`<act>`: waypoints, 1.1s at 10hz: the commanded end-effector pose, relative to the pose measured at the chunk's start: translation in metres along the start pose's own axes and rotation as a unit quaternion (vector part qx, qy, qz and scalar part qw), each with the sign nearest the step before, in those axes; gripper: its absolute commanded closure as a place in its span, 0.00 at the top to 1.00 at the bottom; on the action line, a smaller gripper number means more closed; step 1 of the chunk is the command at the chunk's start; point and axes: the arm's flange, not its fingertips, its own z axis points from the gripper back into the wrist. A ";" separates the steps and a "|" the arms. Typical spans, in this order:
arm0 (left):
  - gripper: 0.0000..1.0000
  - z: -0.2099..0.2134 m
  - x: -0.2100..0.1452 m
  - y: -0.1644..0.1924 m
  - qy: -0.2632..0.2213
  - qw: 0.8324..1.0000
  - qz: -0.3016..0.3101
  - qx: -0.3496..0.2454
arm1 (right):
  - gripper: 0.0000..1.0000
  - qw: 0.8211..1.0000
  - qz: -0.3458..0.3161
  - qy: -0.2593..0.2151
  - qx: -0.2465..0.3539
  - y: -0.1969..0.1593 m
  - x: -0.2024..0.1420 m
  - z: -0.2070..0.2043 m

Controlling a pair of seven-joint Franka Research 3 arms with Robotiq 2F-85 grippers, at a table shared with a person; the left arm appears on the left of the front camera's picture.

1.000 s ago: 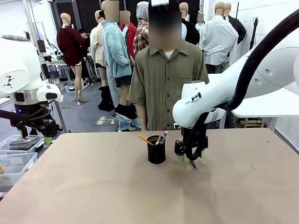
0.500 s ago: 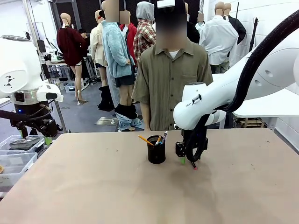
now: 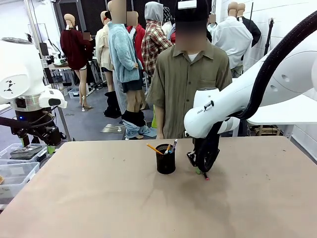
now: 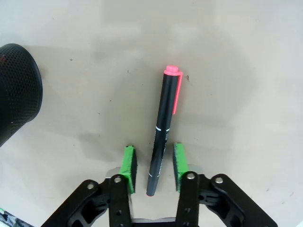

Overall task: Place the pens into the pen holder.
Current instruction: Pick up a writing instrument from the table and place it into the Pen holder.

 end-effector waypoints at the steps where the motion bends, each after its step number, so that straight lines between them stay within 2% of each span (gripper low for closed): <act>1: 0.96 0.001 -0.001 0.000 0.003 1.000 0.004 0.010 | 0.00 1.000 -0.011 -0.011 -0.021 0.002 -0.008 -0.006; 6: 0.96 0.001 -0.001 0.000 0.003 1.000 0.004 0.010 | 0.00 1.000 -0.006 -0.014 -0.006 0.000 -0.009 -0.002; 8: 0.96 0.001 -0.001 0.000 0.003 1.000 0.004 0.010 | 0.00 0.997 0.017 -0.065 0.049 -0.018 -0.024 0.023; 9: 0.96 0.001 -0.001 0.000 0.003 1.000 0.004 0.010 | 0.00 0.989 0.048 -0.099 0.101 -0.027 -0.031 0.036; 11: 0.96 0.001 -0.001 0.000 0.003 1.000 0.004 0.010 | 0.00 0.969 0.110 -0.160 0.152 -0.041 -0.039 0.056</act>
